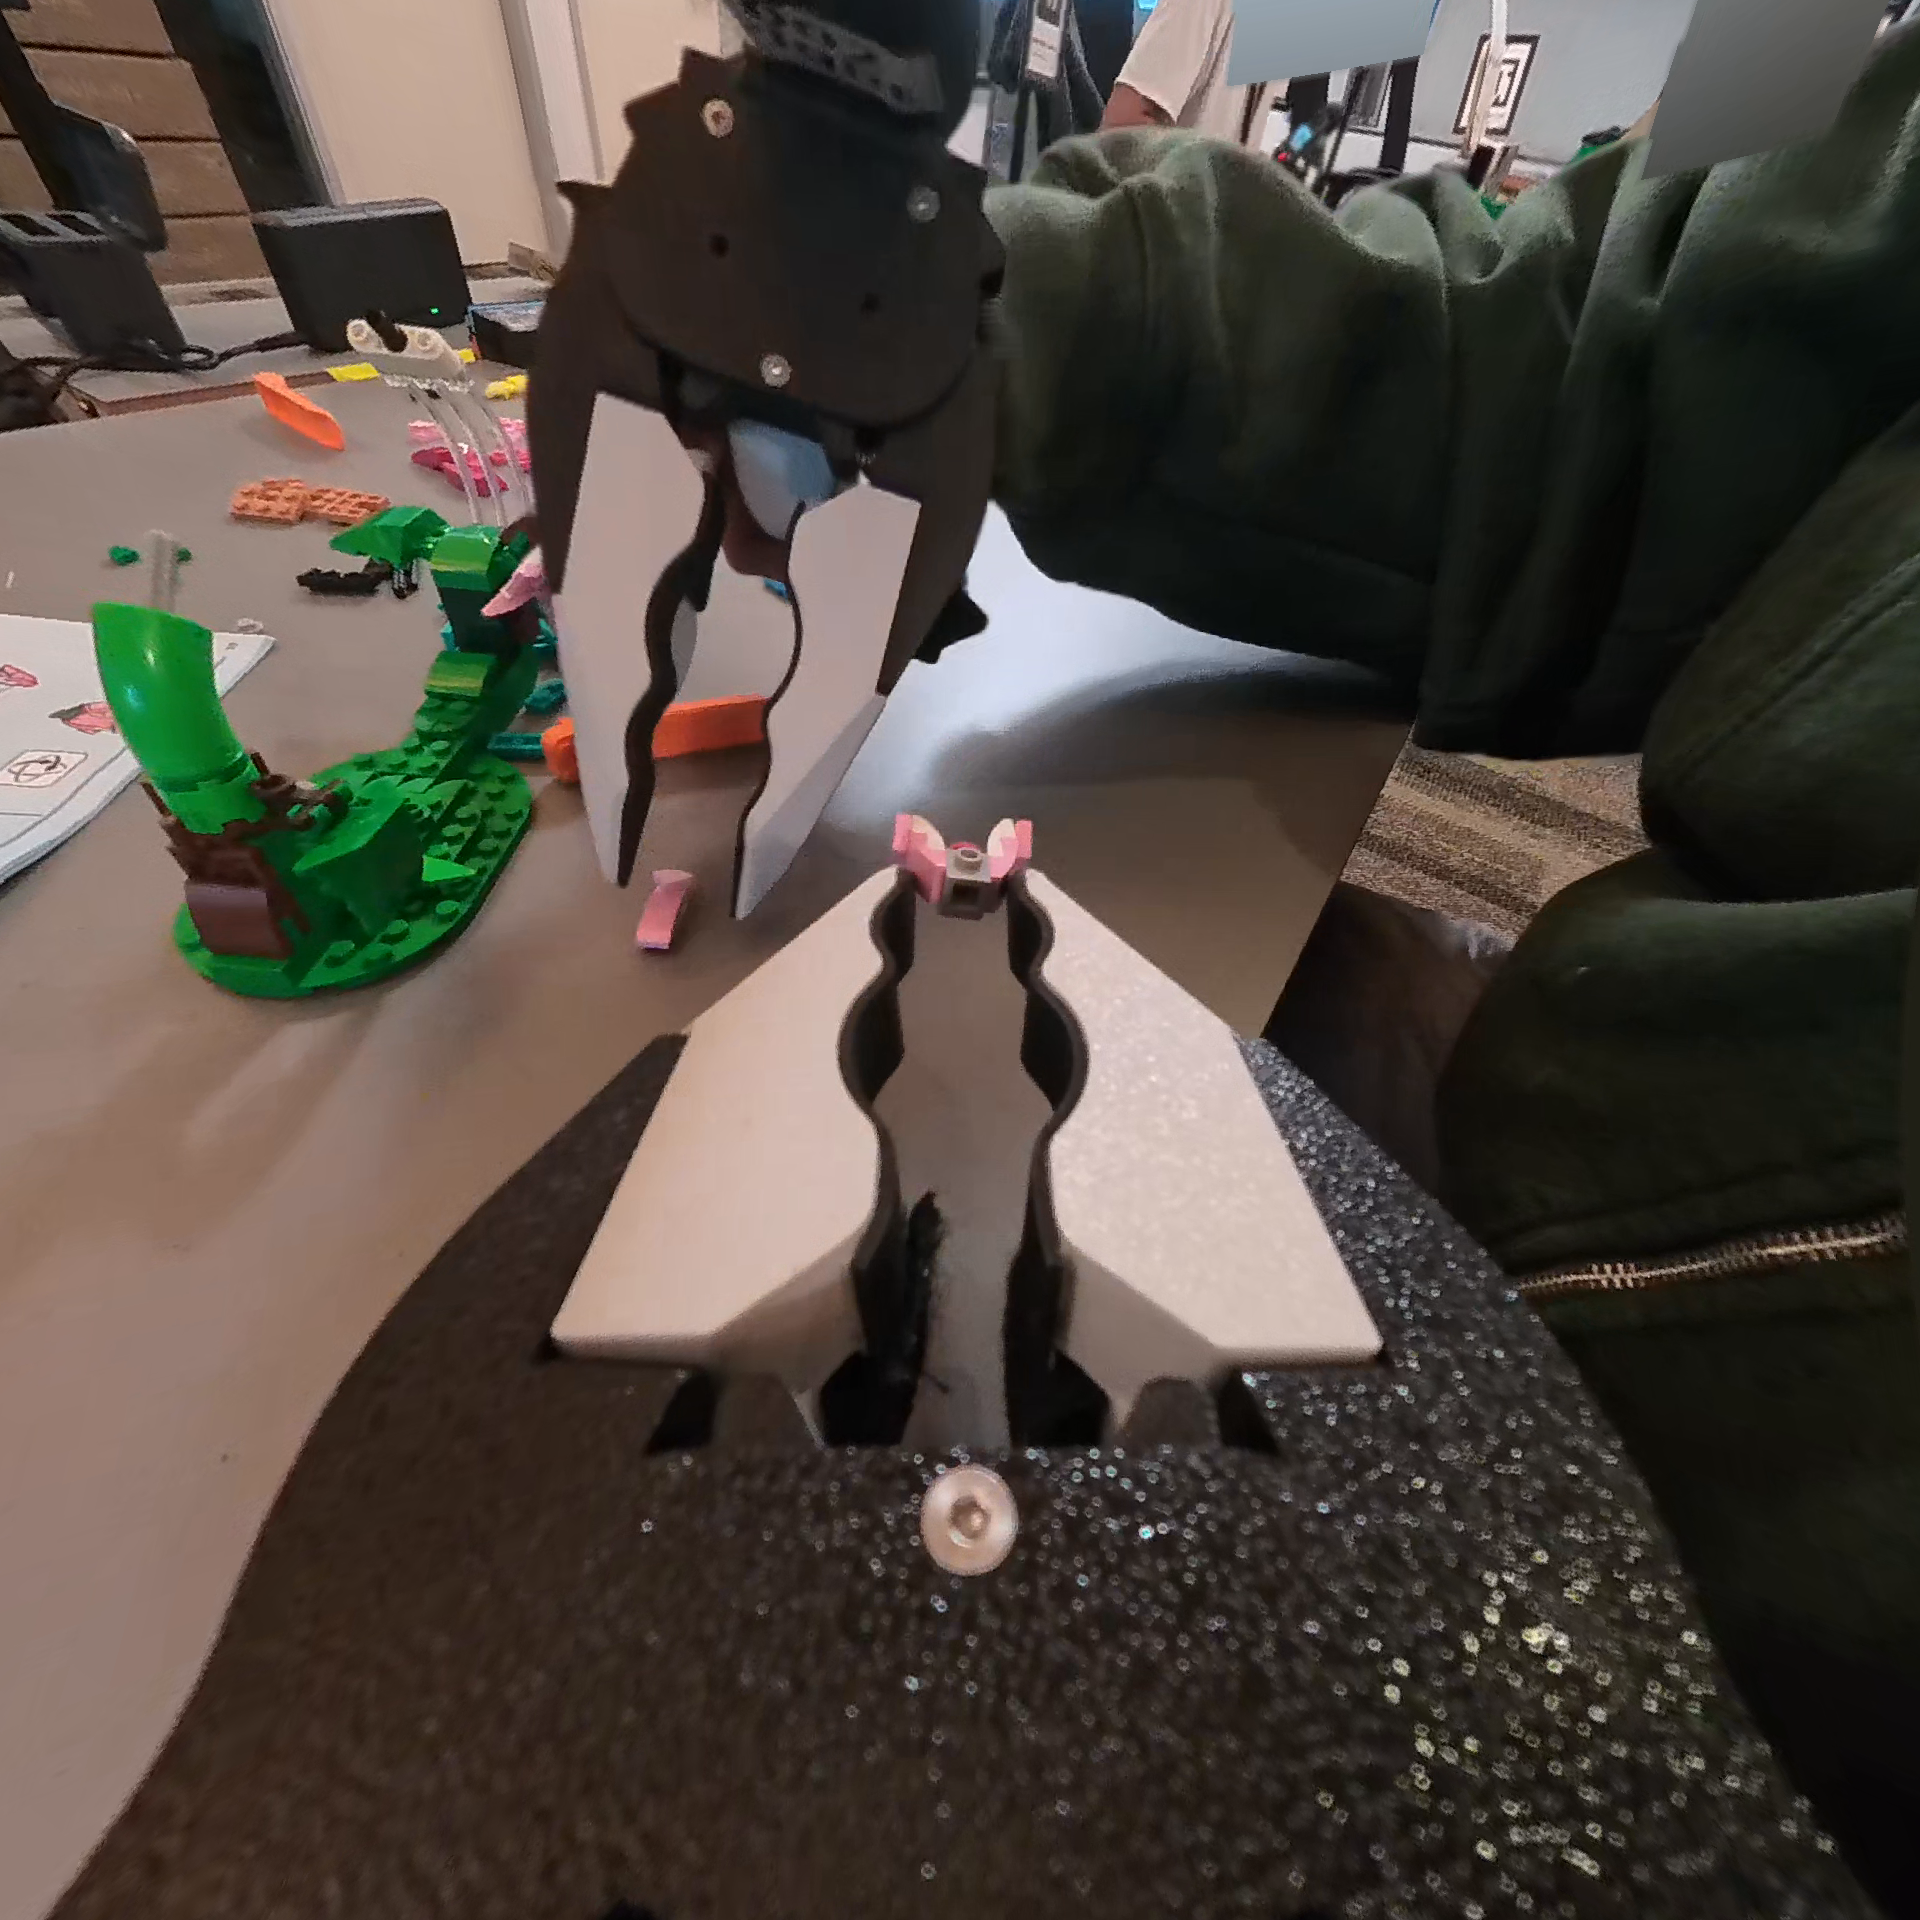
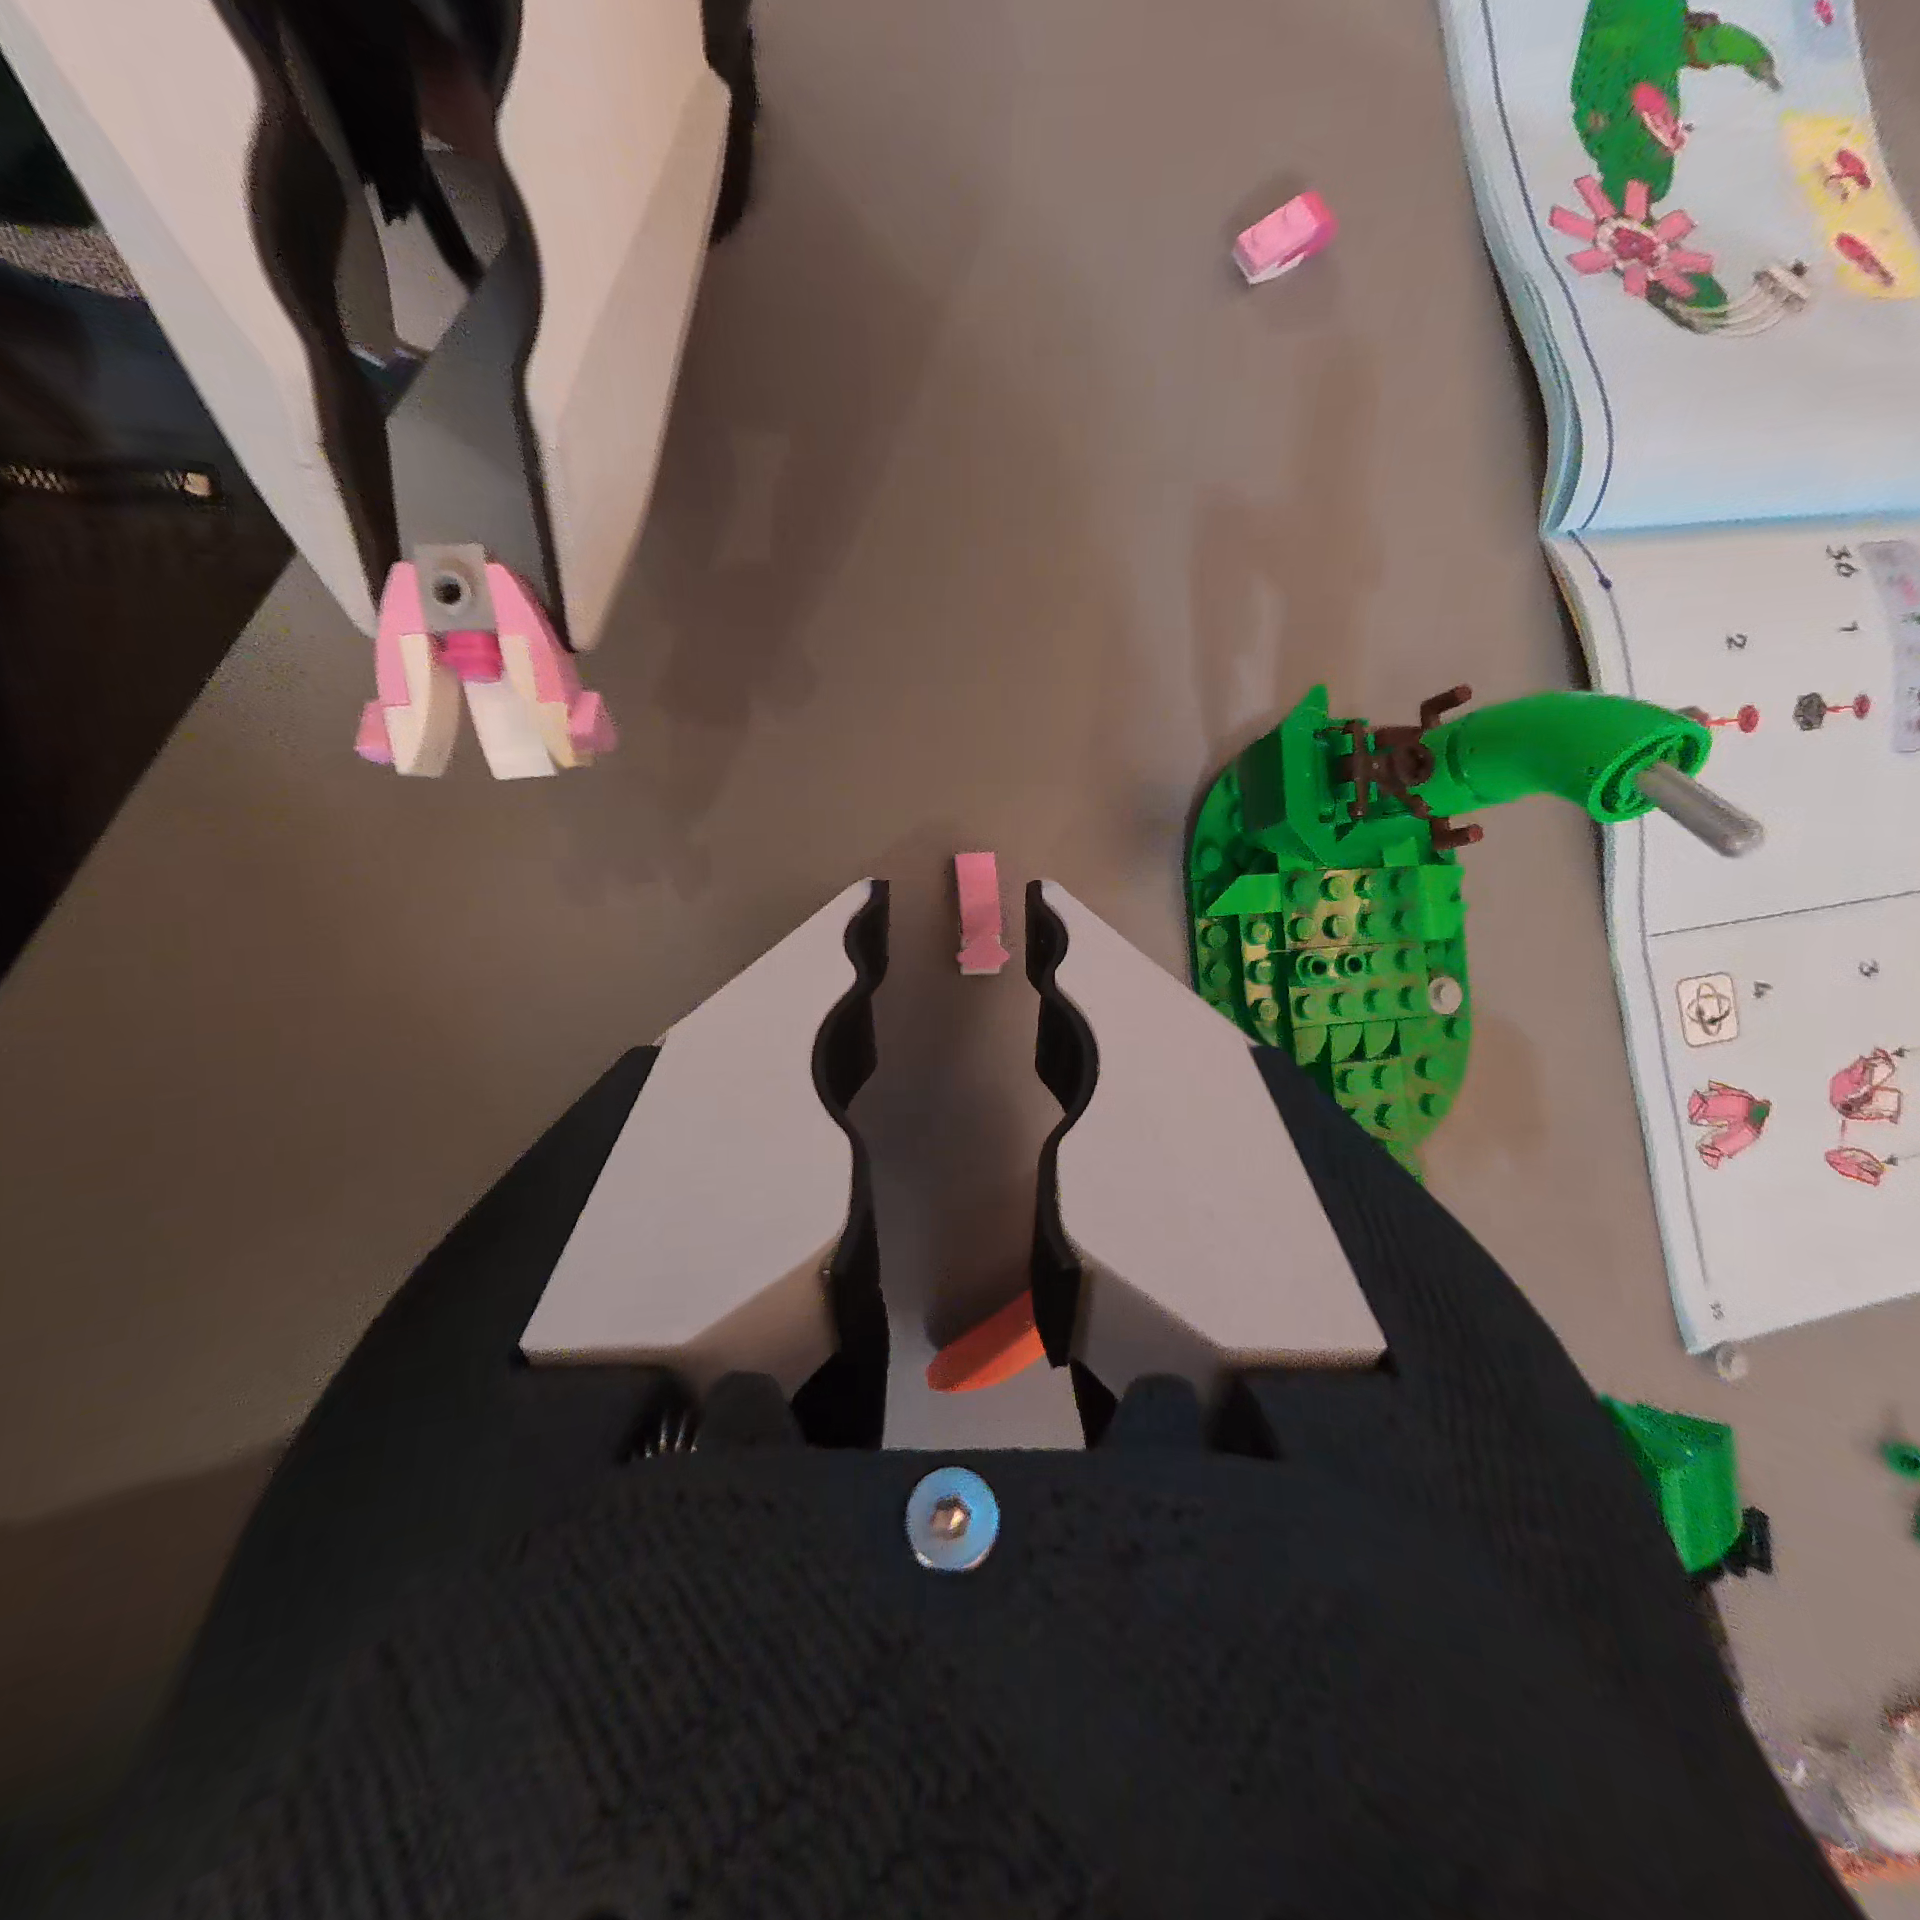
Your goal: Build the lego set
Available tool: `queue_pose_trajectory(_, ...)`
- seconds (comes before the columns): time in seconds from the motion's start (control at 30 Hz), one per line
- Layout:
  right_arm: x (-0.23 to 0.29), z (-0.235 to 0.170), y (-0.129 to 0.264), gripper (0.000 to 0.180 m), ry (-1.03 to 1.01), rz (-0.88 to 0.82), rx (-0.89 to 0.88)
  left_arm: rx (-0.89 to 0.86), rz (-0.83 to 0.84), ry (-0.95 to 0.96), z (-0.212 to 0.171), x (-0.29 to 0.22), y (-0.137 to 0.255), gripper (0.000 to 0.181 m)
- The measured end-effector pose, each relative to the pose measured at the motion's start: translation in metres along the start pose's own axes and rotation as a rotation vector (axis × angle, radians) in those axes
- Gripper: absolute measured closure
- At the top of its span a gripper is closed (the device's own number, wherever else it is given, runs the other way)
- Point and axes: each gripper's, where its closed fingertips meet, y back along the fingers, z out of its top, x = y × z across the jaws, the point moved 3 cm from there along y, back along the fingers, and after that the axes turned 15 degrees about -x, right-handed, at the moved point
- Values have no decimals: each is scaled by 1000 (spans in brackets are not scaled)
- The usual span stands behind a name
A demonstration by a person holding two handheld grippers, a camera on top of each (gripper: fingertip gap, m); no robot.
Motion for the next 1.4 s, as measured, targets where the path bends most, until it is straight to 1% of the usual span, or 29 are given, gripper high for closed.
queue_pose_trajectory(0.03,-1,-1,-2,155,-4,10,8,0,-2,-2,0,0,0,165)
queue_pose_trajectory(0.13,-3,-6,-4,162,-5,23,47,-3,-2,-3,0,0,0,165)
queue_pose_trajectory(0.23,-4,-4,3,173,-1,40,53,-24,4,4,2,1,1,165)
queue_pose_trajectory(0.4,9,40,34,174,-45,129,-131,-98,49,35,10,8,3,165)
queue_pose_trajectory(0.47,20,57,41,174,-53,177,-167,-110,77,34,12,11,2,165)
queue_pose_trajectory(0.53,30,65,41,173,-23,203,-141,-112,88,29,12,10,-1,165)
queue_pose_trajectory(0.63,38,66,38,173,23,224,-52,-114,94,28,13,7,-6,164)
queue_pose_trajectory(0.77,39,66,36,173,67,212,37,-116,96,27,13,6,-8,164)
queue_pose_trajectory(0.93,42,72,35,173,84,214,62,-128,96,30,14,5,-8,164)
queue_pose_trajectory(1.4,43,71,33,172,119,196,117,-127,96,27,14,5,-8,165)
